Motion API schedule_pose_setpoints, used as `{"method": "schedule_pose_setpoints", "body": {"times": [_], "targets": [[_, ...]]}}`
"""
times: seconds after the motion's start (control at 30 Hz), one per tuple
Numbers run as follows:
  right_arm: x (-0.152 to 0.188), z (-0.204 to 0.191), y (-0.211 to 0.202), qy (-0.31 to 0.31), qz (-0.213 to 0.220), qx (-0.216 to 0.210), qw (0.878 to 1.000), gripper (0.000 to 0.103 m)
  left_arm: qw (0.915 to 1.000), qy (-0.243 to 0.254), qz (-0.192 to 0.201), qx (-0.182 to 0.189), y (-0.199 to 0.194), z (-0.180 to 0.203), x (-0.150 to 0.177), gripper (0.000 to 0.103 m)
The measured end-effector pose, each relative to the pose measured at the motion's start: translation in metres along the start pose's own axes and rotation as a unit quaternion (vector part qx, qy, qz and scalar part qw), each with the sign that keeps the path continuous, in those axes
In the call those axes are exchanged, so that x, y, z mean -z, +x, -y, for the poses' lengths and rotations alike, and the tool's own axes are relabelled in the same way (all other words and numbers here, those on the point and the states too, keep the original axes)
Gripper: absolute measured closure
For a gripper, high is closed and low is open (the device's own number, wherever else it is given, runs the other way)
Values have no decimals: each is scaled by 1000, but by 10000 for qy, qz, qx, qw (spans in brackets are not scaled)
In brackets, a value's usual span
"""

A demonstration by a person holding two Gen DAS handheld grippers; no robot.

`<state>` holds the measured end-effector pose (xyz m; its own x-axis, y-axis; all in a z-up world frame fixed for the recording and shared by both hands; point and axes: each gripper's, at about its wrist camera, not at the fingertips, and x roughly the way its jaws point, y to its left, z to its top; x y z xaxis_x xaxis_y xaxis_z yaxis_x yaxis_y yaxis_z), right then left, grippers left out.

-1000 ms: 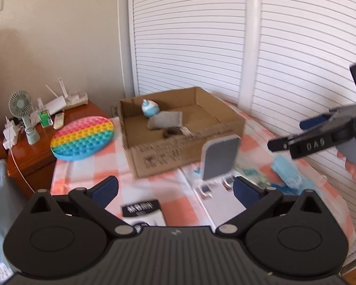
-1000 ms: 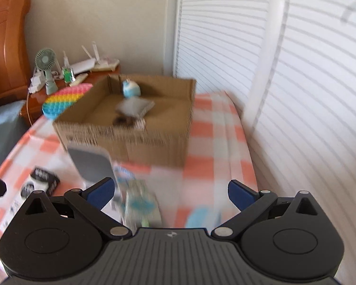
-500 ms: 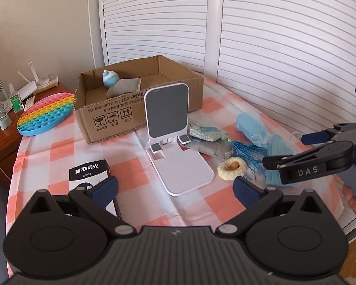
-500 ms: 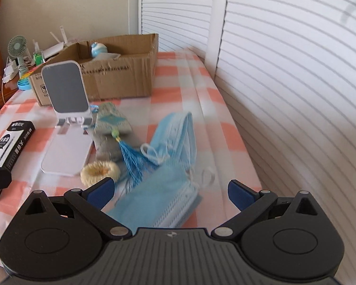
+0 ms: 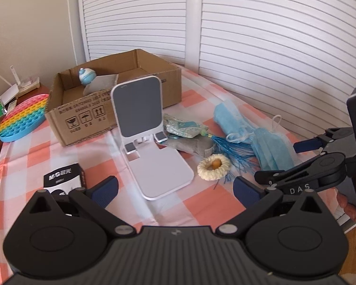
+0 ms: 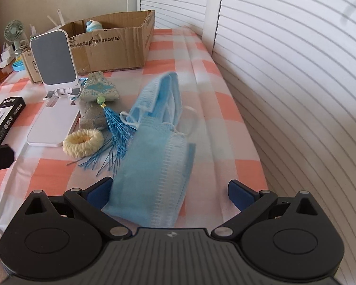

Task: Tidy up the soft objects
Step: 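Move the left tool to the cream scrunchie while the right tool approaches the blue masks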

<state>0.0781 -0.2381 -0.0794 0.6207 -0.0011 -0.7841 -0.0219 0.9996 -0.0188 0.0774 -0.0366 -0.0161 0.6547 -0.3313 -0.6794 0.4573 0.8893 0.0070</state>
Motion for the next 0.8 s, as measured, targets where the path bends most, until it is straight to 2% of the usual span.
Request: {"method": "schedule_pose_setpoints", "body": {"times": [0.23, 0.47, 0.57, 0.63, 0.7, 0.8], "targets": [[8, 6, -4, -183, 172, -272, 9993, 0, 9995, 283, -78, 129, 13, 14, -5, 1], [15, 10, -9, -368, 321, -443, 9978, 0, 9974, 499, -112, 506, 30, 25, -13, 1], [18, 13, -12, -433, 399, -520, 9969, 0, 9956, 606, -167, 699, 39, 29, -18, 7], [20, 14, -13, -460, 445, -575, 9963, 0, 9946, 663, -217, 773, 46, 32, -22, 19], [21, 13, -15, -507, 477, -634, 9956, 0, 9937, 652, -315, 856, 54, 32, -25, 28], [21, 12, -17, -502, 521, -758, 9945, 0, 9933, 677, -418, 840, 63, 32, -28, 28]]}}
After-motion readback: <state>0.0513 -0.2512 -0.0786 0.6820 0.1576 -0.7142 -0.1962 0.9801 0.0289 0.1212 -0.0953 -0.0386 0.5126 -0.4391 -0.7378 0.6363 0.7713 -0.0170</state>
